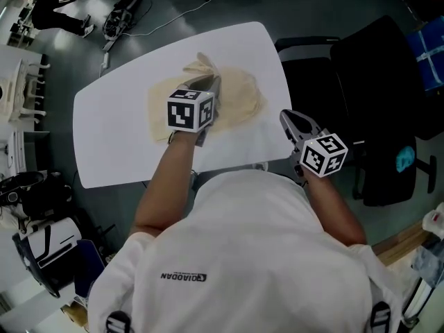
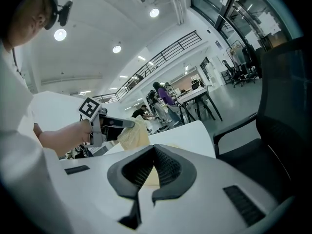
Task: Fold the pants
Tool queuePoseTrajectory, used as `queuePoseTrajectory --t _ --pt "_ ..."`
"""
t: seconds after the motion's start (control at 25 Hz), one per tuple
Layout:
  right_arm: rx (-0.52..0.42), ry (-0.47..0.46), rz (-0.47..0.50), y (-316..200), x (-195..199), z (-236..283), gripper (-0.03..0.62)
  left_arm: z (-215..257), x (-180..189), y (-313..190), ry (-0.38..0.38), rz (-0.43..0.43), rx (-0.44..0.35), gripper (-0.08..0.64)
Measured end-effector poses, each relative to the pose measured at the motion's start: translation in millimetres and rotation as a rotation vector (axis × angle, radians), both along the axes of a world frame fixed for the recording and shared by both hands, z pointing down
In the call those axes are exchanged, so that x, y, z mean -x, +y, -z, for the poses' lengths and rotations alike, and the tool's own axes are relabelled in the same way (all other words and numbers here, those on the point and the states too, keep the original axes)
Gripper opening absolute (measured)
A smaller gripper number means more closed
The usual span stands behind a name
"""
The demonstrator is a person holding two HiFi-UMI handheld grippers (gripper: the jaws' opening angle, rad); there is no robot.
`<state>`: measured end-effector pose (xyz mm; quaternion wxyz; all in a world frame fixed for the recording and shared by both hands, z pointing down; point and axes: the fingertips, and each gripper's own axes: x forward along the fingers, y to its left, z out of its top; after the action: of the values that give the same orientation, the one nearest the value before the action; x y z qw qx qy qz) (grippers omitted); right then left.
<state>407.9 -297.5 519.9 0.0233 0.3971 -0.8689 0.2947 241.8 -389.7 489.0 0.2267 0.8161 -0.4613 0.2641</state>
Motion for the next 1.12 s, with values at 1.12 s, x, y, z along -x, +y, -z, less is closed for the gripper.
queuePoseTrajectory --t 1.12 --pt "0.099 0.021 -0.079 15 -41 -36 0.017 -185 -96 -3 -0.255 -0.164 0.215 0.15"
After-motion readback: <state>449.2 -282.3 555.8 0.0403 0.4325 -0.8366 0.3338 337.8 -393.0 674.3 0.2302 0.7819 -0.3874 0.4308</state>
